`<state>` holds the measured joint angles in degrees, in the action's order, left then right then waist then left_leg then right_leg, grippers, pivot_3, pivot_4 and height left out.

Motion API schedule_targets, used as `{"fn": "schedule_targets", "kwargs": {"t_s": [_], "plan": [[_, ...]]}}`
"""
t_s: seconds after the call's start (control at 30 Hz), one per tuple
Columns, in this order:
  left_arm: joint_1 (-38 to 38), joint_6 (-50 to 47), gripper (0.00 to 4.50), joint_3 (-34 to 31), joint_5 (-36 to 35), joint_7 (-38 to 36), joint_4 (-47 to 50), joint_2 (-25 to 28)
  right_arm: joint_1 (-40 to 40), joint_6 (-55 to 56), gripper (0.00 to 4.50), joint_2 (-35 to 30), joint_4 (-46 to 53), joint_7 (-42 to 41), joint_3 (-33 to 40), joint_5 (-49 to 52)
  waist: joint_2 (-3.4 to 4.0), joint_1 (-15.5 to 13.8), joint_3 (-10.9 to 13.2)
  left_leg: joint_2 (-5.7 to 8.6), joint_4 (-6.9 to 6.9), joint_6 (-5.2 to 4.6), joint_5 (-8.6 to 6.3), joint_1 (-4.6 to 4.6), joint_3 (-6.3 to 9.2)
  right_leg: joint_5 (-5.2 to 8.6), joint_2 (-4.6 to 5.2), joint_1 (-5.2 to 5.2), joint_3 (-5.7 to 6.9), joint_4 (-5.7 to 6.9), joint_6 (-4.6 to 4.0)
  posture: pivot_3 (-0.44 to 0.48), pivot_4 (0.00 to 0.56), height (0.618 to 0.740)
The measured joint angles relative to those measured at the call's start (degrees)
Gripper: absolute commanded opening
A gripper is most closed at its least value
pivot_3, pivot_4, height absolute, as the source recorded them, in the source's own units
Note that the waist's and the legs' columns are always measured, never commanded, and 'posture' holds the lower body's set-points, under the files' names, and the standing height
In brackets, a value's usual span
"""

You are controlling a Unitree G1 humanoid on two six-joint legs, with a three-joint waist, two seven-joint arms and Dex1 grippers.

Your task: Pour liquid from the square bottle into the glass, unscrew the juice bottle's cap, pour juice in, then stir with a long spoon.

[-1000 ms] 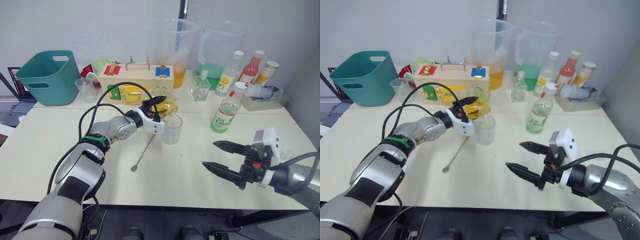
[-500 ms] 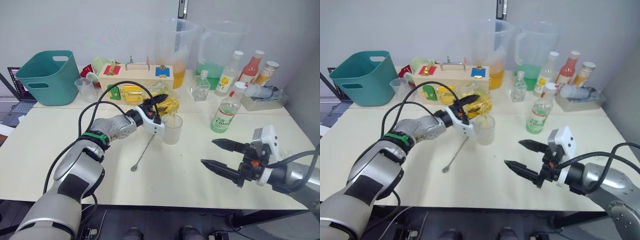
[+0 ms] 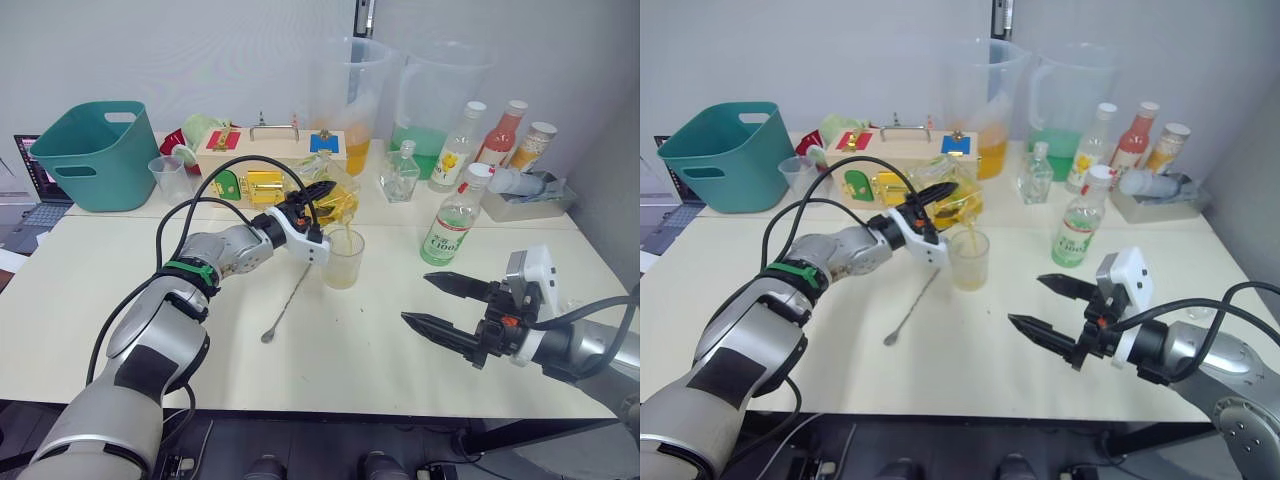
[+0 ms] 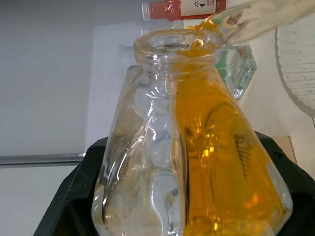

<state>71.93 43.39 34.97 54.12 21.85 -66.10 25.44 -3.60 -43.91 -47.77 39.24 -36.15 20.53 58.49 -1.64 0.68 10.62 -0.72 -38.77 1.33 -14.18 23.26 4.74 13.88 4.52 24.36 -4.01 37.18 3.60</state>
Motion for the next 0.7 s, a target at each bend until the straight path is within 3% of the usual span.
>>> {"fn": "schedule_targets", "kwargs": {"t_s": [0.57,0.7], "plan": [[-3.6,1.1,2.81,-13.8,-24.1,-24.9,0.8,-2.9,-3.1,0.0,4.5,-0.9,-1.7,-1.2,-1.8,0.0,0.0,0.1,0.0,0.0,-0.05,0.0,0.0,0.0,0.0,-0.01,0.01,0.0,0.0,0.04,0.0,0.0,0.15,0.74],[-5.7,-7.7,2.81,-20.6,-35.2,-35.6,5.3,-4.9,-5.6,0.0,4.5,-1.5,-3.3,-2.7,-2.7,0.0,0.01,0.2,0.0,0.0,-0.09,0.0,0.0,-0.01,0.0,-0.01,0.0,0.0,0.0,0.07,0.01,0.0,0.15,0.74]]}}
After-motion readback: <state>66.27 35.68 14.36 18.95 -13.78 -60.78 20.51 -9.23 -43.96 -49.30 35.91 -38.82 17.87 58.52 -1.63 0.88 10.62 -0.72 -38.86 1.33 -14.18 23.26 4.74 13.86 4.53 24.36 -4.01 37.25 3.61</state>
